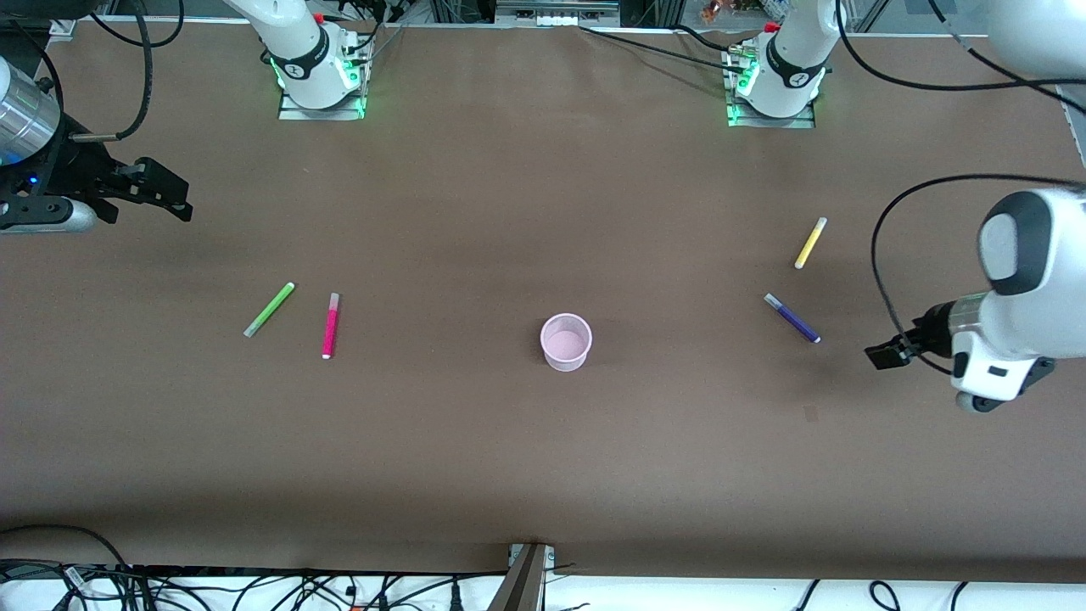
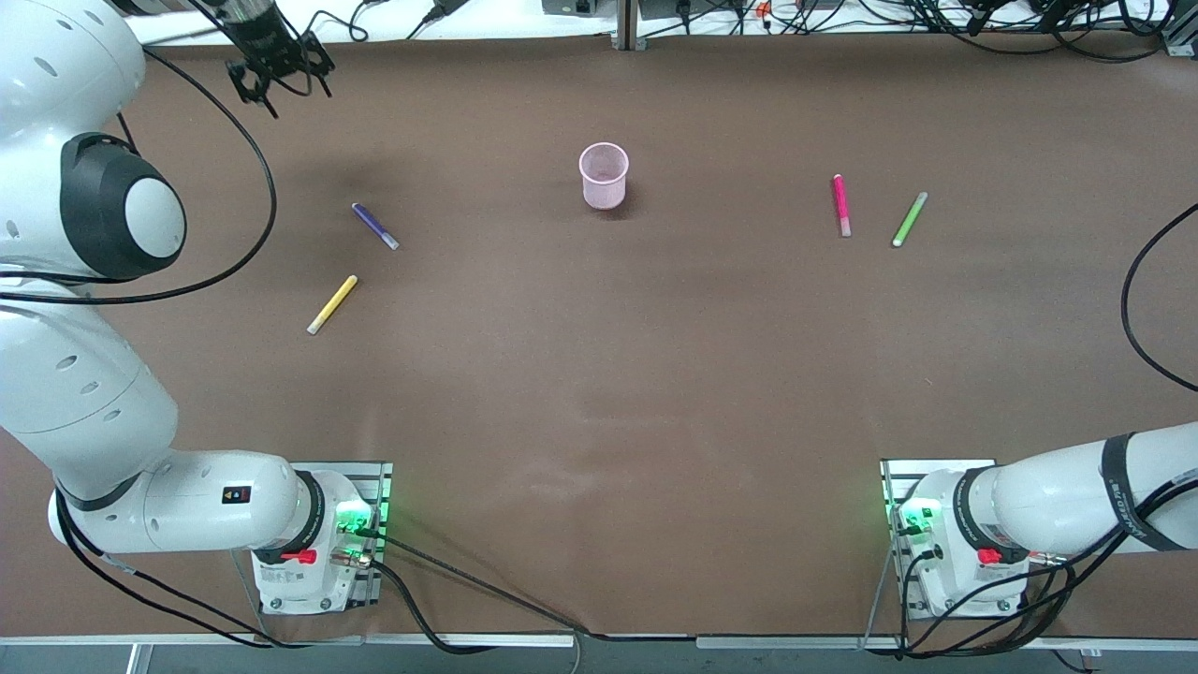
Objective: Organize pens into pink holder with both arms
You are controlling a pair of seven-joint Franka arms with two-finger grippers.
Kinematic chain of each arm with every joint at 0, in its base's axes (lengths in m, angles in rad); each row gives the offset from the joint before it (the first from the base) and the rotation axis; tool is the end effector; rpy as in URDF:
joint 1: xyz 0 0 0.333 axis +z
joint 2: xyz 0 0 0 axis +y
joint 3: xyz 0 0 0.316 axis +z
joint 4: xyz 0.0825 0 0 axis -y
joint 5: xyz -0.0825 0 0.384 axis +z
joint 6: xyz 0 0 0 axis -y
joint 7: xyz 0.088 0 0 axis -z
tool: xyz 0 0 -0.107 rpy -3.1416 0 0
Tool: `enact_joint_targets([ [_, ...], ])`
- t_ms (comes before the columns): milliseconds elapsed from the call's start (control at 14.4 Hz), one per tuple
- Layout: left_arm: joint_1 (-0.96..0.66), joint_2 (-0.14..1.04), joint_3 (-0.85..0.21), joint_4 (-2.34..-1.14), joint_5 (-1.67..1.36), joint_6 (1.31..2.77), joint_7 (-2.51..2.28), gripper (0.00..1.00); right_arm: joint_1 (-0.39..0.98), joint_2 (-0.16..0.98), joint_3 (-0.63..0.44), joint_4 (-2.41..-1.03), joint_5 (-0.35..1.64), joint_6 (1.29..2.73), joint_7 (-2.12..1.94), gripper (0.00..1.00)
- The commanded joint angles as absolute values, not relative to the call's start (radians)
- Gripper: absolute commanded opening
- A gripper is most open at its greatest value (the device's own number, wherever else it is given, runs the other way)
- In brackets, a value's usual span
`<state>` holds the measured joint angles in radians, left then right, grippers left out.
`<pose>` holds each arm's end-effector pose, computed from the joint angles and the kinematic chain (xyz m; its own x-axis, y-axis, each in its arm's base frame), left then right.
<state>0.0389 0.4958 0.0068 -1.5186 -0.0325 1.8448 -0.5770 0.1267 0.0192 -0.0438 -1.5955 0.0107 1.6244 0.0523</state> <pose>0.6733 0.0276 0.3611 0.7928 0.5893 -0.1558 0.5861 -0.8072 -0.0702 0.5628 0.0481 0.6068 0.9995 0.0300 0.0092 0.0301 -0.9995 -0.0103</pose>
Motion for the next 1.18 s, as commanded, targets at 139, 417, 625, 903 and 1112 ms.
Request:
enact_joint_targets([
  [139,0.017,0.457,0.003,-1.751,-0.031,2.101,-0.831,1.00,0.118,0.017,-0.038,-1.588,0.003,1.612,0.046,1.00],
  [417,0.018,0.457,0.003,-1.899,-0.031,2.313,-0.891,1.00,0.118,0.018,-0.044,-1.588,0.003,1.611,0.046,1.00],
  [625,0.018,0.460,0.005,-1.951,-0.031,2.367,-0.905,1.00,0.118,0.018,-0.044,-1.588,0.003,1.614,0.046,1.00],
  [903,0.017,0.457,0.003,-2.064,-0.031,2.523,-0.931,0.95,0.118,0.017,-0.044,-1.588,0.003,1.612,0.046,1.00],
  [1112,0.012,0.463,0.003,-2.100,-0.029,2.582,-0.946,0.85,0.118,0.017,-0.044,-1.591,0.003,1.603,0.049,1.00],
])
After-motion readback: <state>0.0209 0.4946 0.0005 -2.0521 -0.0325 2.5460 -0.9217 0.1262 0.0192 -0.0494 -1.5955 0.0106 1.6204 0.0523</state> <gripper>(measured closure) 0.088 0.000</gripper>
